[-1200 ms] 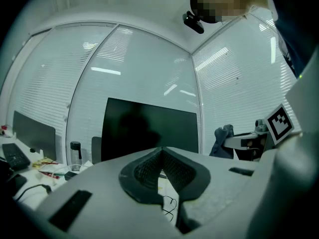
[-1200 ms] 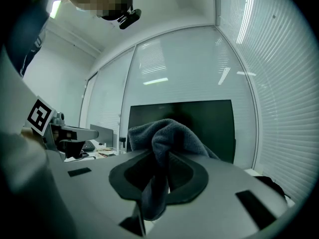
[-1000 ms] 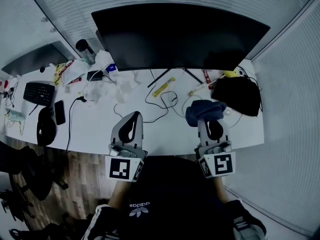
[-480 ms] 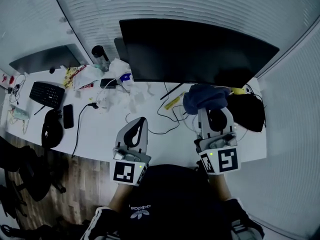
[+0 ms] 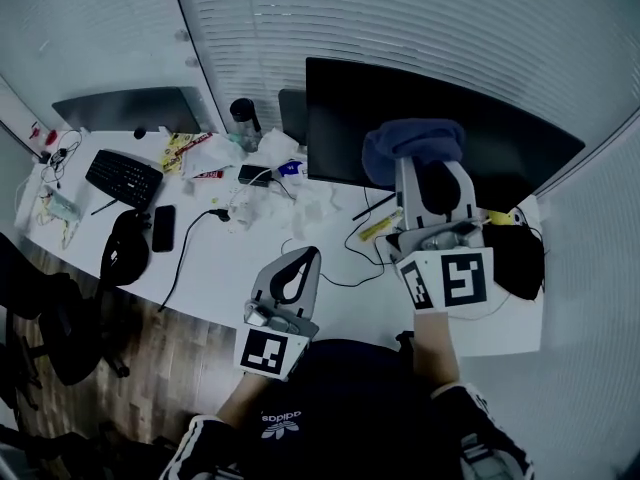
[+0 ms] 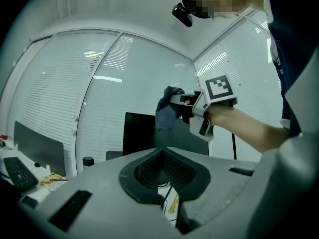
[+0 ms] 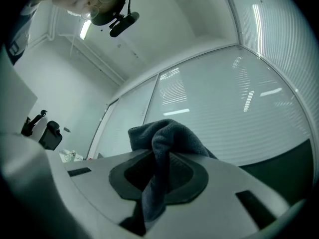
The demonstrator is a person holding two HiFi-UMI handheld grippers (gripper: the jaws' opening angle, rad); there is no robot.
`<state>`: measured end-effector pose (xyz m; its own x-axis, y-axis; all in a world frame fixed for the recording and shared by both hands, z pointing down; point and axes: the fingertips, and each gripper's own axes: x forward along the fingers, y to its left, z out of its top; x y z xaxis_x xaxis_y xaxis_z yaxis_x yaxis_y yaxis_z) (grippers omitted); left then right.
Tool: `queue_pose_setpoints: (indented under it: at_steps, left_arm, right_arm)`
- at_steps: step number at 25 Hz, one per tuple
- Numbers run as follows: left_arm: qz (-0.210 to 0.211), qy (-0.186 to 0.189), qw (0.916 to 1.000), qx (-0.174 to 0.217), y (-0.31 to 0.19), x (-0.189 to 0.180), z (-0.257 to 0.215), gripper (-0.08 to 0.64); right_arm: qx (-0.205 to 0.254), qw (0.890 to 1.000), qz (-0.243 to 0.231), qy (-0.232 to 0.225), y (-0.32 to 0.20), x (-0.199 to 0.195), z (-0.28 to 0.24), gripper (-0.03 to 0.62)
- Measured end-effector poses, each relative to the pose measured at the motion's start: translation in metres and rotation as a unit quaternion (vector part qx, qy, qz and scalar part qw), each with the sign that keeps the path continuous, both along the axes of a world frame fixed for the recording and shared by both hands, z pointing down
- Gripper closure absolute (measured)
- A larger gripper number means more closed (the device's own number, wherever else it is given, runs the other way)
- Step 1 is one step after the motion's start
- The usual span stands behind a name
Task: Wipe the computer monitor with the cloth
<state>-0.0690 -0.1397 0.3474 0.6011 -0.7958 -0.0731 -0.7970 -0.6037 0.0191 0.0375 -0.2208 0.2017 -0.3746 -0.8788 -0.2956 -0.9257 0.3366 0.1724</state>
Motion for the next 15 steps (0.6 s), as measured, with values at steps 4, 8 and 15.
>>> queue_pose_setpoints:
  at_steps: [4,8,15]
  left_arm:
    - [0.010,-0.003,0.9999,0.005,-0.003,-0.003,-0.003,0.556]
    - [0.008,0.007,0.9999,0.004,-0.010,-0.008,-0.001,0.557]
    - [-0.003,0.025,0.9997,-0.002,-0.027,-0.018,0.004,0.555]
  right_arm:
    - [0.017,1.000,-0.018,0.013,-0.028,-0.026,-0.020,0.545]
    - [0.021,0.998,-0.035,0.038,-0.060,-0.052,-0.028,0.545]
    - [0.006,0.994,-0.045,0.097,-0.119,-0.092,-0.014,0.545]
